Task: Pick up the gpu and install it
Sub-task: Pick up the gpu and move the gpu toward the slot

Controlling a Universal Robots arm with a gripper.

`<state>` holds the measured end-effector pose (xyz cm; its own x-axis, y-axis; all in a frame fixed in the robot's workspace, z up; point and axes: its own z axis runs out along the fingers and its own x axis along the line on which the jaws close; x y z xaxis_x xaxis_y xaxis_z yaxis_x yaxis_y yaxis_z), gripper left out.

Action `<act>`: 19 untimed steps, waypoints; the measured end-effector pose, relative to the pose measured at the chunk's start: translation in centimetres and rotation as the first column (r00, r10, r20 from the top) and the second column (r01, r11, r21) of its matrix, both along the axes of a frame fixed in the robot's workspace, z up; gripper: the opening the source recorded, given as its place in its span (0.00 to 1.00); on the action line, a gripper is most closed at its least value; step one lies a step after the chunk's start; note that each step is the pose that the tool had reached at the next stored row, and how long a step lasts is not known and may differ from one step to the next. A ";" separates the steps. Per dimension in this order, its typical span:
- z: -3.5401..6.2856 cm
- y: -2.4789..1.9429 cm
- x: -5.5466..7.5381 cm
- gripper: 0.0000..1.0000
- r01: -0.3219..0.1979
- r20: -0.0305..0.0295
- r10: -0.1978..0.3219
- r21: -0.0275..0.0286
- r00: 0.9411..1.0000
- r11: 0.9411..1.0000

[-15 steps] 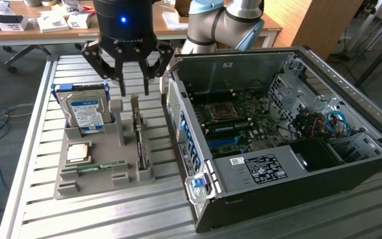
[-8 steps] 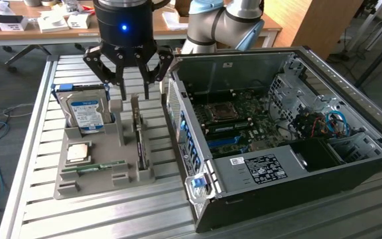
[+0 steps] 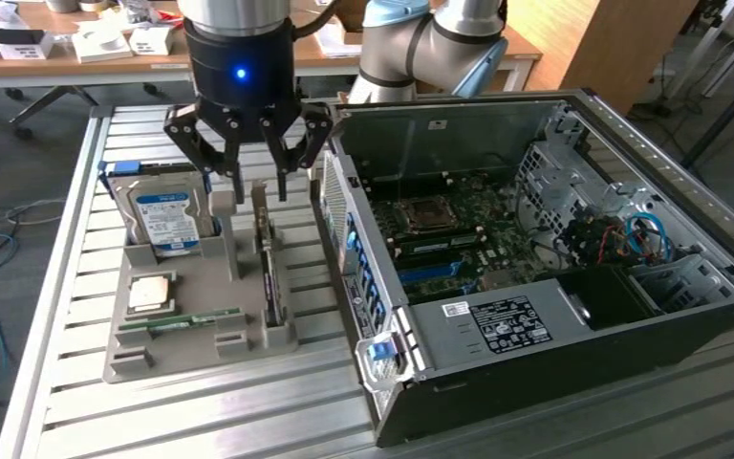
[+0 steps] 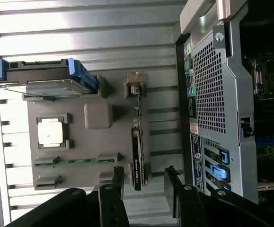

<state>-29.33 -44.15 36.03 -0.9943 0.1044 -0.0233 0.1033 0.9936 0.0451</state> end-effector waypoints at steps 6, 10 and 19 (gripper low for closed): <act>-1.03 0.00 0.0 0.47 0.000 0.000 0.000 0.000 1.000 1.000; -1.62 0.00 0.0 0.47 0.000 0.000 0.000 0.000 1.000 1.000; -3.03 0.00 0.0 0.47 0.000 0.000 0.000 0.000 1.000 1.000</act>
